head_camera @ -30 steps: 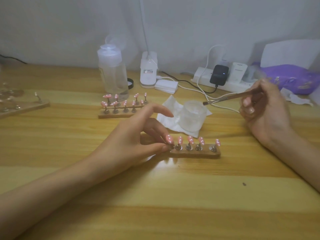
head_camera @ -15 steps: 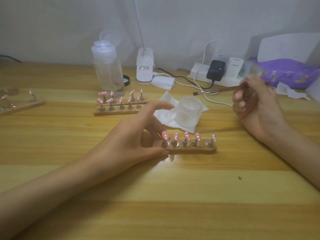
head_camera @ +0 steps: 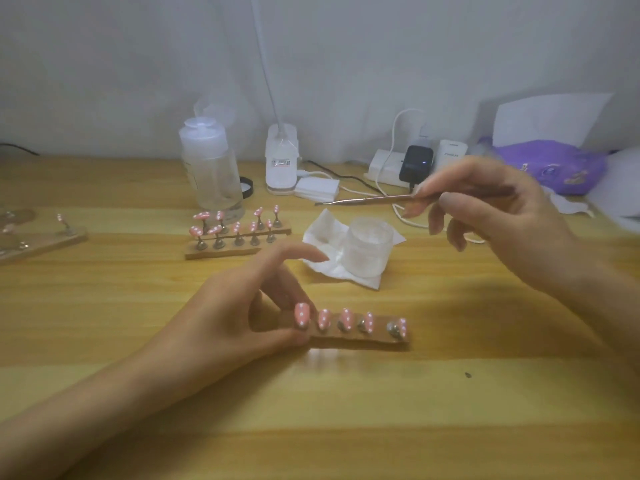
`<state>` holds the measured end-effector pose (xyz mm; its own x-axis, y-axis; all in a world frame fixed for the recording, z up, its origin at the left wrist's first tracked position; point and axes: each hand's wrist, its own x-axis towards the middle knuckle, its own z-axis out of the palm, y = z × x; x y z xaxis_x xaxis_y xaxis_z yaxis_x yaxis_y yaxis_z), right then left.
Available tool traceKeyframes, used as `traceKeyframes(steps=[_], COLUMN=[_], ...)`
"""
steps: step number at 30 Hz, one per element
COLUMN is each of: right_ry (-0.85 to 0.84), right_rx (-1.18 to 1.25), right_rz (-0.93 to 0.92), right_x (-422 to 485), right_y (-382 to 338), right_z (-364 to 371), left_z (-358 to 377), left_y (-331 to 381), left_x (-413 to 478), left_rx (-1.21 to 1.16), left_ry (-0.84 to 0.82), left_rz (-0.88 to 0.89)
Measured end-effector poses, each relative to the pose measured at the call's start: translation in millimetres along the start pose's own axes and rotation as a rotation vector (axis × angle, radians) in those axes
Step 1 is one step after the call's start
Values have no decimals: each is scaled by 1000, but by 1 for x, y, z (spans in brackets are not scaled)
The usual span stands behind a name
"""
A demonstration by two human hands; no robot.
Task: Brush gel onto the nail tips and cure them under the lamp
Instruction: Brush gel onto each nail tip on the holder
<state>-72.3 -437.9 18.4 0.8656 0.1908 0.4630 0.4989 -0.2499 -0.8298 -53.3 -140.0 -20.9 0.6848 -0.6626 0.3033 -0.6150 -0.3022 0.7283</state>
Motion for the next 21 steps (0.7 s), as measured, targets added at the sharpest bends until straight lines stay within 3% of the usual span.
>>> traceKeyframes(steps=[7, 11, 14, 17, 21], right_ry=[-127, 35, 154, 65, -78], right_rx=[-298, -300, -377, -671, -714], right_rz=[19, -26, 42, 94, 67], right_x=[-19, -55, -66, -68, -65], right_y=[-25, -19, -2, 15, 21], right_z=[-10, -15, -26, -31, -28], left_z=[-11, -6, -4, -5, -6], left_y=[0, -4, -8, -10, -11], left_x=[-5, -5, -5, -6, -6], left_rx=[9, -14, -40, -37, -29], left_ry=[25, 37, 24, 8, 7], left_rz=[63, 49, 18, 4, -36])
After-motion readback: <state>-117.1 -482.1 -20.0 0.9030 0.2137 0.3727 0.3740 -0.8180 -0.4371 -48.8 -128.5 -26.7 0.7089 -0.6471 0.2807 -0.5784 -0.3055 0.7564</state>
